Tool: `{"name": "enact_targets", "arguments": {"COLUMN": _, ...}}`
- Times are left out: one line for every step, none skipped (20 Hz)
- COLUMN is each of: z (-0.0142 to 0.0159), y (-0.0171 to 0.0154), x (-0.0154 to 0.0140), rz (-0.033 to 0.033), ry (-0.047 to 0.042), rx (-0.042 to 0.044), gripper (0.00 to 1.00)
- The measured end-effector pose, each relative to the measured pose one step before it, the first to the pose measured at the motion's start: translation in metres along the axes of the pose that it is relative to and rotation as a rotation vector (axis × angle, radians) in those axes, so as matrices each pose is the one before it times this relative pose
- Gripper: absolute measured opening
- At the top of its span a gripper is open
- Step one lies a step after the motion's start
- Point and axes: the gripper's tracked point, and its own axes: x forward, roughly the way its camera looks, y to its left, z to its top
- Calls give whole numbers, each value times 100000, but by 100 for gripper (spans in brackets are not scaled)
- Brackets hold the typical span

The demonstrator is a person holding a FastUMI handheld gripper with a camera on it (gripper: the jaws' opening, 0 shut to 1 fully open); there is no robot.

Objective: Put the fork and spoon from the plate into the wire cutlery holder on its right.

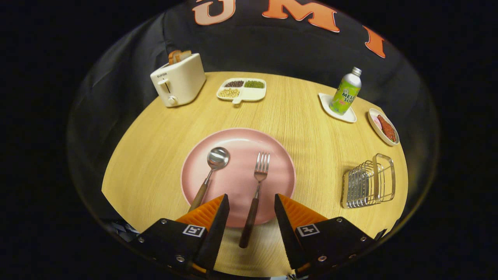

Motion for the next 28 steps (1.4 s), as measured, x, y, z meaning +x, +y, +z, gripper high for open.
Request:
{"name": "enact_targets", "arguments": {"z": -524, "y": 24, "x": 522, "rz": -288, "ry": 2664, "rx": -178, "gripper": 69}}
{"name": "enact_targets", "arguments": {"z": -76, "y": 11, "x": 463, "rz": -237, "ry": 1764, "rx": 97, "gripper": 68}}
{"name": "enact_targets", "arguments": {"z": -300, "y": -66, "x": 486, "rz": -429, "ry": 2028, "rx": 281, "gripper": 68}}
{"name": "enact_targets", "arguments": {"z": -158, "y": 82, "x": 368, "rz": 423, "ry": 1804, "rx": 783, "gripper": 67}}
{"name": "enact_targets", "arguments": {"z": -198, "y": 104, "x": 384, "rz": 485, "ry": 1842, "rx": 866, "gripper": 62}}
{"name": "enact_targets", "arguments": {"z": -4, "y": 92, "x": 303, "rz": 524, "ry": 1185, "rx": 502, "gripper": 59}}
{"name": "enact_targets", "arguments": {"z": -76, "y": -77, "x": 354, "rz": -274, "ry": 877, "rx": 26, "gripper": 54}}
{"name": "enact_targets", "arguments": {"z": -8, "y": -205, "x": 290, "rz": -754, "ry": 1077, "rx": -91, "gripper": 49}}
{"name": "enact_targets", "arguments": {"z": -195, "y": -163, "x": 147, "rz": -736, "ry": 1074, "rx": 143, "gripper": 42}}
{"name": "enact_targets", "arguments": {"z": -54, "y": -90, "x": 166, "rz": -702, "ry": 971, "rx": -41, "gripper": 37}}
{"name": "enact_targets", "arguments": {"z": -263, "y": 105, "x": 221, "rz": 598, "ry": 998, "rx": -380, "gripper": 27}}
{"name": "enact_targets", "arguments": {"z": 215, "y": -135, "x": 93, "rz": -836, "ry": -485, "rx": 462, "gripper": 21}}
{"name": "enact_targets", "arguments": {"z": 130, "y": 17, "x": 183, "rz": 32, "ry": -633, "rx": -5, "gripper": 14}}
{"name": "enact_targets", "arguments": {"z": 95, "y": 47, "x": 6, "rz": 774, "ry": -269, "rx": -252, "gripper": 11}}
{"name": "enact_targets", "arguments": {"z": 50, "y": 21, "x": -7, "rz": 568, "ry": -426, "rx": -172, "gripper": 10}}
{"name": "enact_targets", "arguments": {"z": 156, "y": -19, "x": 10, "rz": 336, "ry": -444, "rx": 196, "gripper": 10}}
{"name": "enact_targets", "arguments": {"z": -39, "y": 2, "x": -95, "rz": 709, "ry": -190, "rx": 581, "gripper": 8}}
{"name": "enact_targets", "arguments": {"z": 397, "y": 31, "x": -261, "rz": 1346, "ry": -1505, "rx": 1155, "gripper": 7}}
{"name": "enact_targets", "arguments": {"z": 468, "y": -21, "x": -284, "rz": 905, "ry": -2221, "rx": 1054, "gripper": 6}}
{"name": "enact_targets", "arguments": {"z": 664, "y": -114, "x": -495, "rz": 1007, "ry": -2742, "rx": 1431, "gripper": 6}}
{"name": "enact_targets", "arguments": {"z": 548, "y": -75, "x": -576, "rz": 1204, "ry": -2794, "rx": 1419, "gripper": 6}}
{"name": "enact_targets", "arguments": {"z": 424, "y": -335, "x": -641, "rz": 147, "ry": -1645, "rx": 779, "gripper": 6}}
{"name": "enact_targets", "arguments": {"z": 378, "y": -398, "x": -660, "rz": 395, "ry": -2150, "rx": 565, "gripper": 5}}
{"name": "enact_targets", "arguments": {"z": 564, "y": -424, "x": -678, "rz": 9, "ry": -2346, "rx": 740, "gripper": 5}}
{"name": "enact_targets", "arguments": {"z": 181, "y": -475, "x": -790, "rz": 54, "ry": -1600, "rx": 582, "gripper": 5}}
{"name": "enact_targets", "arguments": {"z": 211, "y": -551, "x": -752, "rz": -121, "ry": -1184, "rx": 899, "gripper": 5}}
{"name": "enact_targets", "arguments": {"z": 303, "y": -580, "x": -718, "rz": -88, "ry": -1482, "rx": 1239, "gripper": 5}}
{"name": "enact_targets", "arguments": {"z": 413, "y": -670, "x": -830, "rz": -379, "ry": -1572, "rx": 1445, "gripper": 5}}
